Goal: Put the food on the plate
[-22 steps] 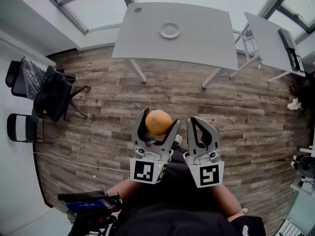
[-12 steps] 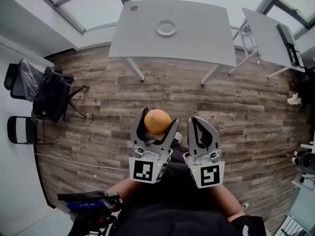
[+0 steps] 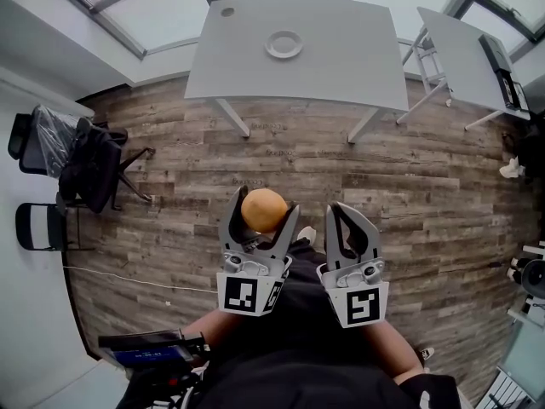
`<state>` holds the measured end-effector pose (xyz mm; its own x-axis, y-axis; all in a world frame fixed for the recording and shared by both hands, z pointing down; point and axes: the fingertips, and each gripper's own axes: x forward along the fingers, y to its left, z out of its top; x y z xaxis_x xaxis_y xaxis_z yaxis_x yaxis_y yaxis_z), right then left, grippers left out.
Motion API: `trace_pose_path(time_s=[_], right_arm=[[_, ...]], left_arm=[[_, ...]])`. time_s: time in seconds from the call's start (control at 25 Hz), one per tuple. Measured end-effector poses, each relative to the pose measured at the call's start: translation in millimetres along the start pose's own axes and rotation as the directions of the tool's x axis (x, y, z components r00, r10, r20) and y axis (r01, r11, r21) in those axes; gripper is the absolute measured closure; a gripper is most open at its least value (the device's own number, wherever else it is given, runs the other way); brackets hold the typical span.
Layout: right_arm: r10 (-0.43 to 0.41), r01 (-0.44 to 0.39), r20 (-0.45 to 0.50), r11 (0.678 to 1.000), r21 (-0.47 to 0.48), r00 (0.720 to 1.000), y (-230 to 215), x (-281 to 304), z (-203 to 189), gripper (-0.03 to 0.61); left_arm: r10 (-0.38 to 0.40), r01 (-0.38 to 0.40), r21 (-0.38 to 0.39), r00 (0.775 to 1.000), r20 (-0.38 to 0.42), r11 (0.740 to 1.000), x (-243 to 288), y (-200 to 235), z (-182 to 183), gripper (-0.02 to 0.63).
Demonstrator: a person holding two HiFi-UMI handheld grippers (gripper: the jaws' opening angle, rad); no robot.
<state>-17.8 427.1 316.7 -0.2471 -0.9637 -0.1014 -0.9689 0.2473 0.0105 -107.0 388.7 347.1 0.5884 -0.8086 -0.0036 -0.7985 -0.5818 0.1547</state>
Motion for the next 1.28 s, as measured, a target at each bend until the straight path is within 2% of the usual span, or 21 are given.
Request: trace_pose_path(time_s=[0.2,0.52,0.68,1.0,1.28], right_arm=[[-0.009,0.009,-0.005,0.999,-0.042,1.000,-4,1,1,0.581],[-0.006,0.006,-0.016,1.000,-0.022,1.000,-14,7,-10,0.581],[0.007,-0.007,-0.003,1.000,-0.024,1.000,-16,10,-7,0.581],[-0.049,0.048,-0.020,0.998,-0.035,0.999,-46,28,-13,0.581],[-0.088,0.086,-0.085,0.996,-0.032,0.992,-68,79,-41,0.581]], left_arm=[[0.027,-0.027,0.008,1.000,-0.008,1.000,2,7,2,0.239],[0.091,-0.091,0.051,0.996,-0.001,0.995,12,37,13,0.239],[0.075,-0.075,0.039,0.997,-0.017,0.996,19,34,10,0.239],[0.013,-0.013,0.002,1.000,-0.016,1.000,58,31,5,0.239],[-0.002,0.002,-0.037,1.000,-0.007,0.999,108,66,1,0.239]])
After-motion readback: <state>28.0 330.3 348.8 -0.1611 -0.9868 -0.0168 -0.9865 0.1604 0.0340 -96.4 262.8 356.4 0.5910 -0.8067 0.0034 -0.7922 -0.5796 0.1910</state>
